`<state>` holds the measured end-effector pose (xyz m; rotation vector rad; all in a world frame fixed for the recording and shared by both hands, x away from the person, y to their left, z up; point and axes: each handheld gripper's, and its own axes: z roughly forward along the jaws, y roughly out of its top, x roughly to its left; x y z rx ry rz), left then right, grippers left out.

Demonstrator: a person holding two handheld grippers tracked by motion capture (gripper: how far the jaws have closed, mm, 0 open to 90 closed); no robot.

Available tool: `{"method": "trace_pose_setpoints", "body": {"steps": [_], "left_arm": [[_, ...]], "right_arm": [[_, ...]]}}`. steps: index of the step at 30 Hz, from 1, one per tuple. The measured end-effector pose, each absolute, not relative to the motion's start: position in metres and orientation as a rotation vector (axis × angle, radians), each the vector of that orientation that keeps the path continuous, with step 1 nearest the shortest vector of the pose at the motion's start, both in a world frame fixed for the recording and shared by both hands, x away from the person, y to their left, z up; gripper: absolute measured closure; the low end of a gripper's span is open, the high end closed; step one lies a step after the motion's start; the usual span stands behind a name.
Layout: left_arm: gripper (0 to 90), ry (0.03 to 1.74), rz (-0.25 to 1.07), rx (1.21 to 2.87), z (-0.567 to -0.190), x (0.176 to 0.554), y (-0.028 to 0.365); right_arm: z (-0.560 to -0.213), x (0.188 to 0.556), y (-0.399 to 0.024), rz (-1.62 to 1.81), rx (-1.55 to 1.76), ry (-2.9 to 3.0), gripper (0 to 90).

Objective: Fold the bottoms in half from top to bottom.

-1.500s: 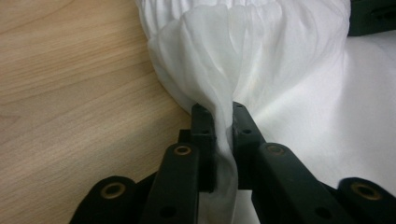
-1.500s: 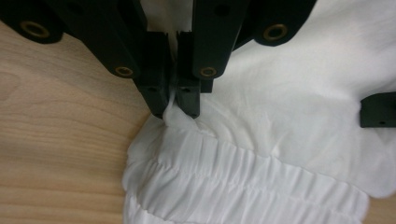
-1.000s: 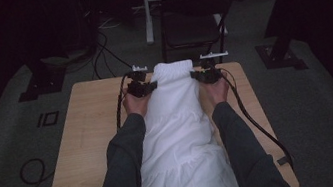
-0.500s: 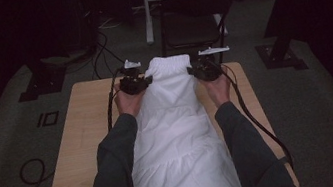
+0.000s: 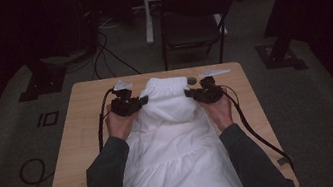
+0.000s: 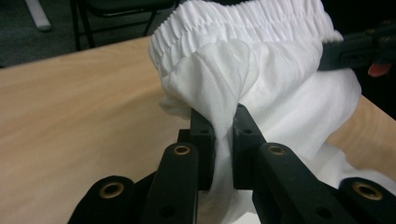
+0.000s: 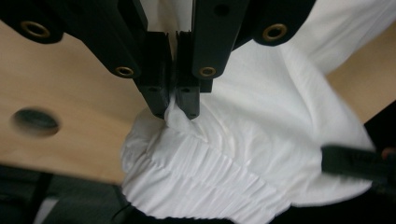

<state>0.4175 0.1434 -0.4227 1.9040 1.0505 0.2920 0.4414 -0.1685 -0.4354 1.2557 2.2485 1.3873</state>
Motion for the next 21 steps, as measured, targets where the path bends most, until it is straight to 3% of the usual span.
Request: {"method": "trace_pose_setpoints", "body": {"steps": [6, 13, 21], "left_arm": [[82.3, 1.041, 0.205, 1.938, -0.444, 0.371, 0.154], [81.6, 1.079, 0.095, 2.074, -0.496, 0.324, 0.149], [82.3, 1.144, 0.023, 2.127, -0.536, 0.317, 0.142]], "right_arm": [[-0.453, 0.4, -0.164, 1.357, 1.195, 2.351, 85.6], [-0.487, 0.36, -0.162, 1.264, 1.156, 2.491, 84.9], [-0.53, 0.347, -0.152, 1.033, 1.151, 2.606, 82.6]]}}
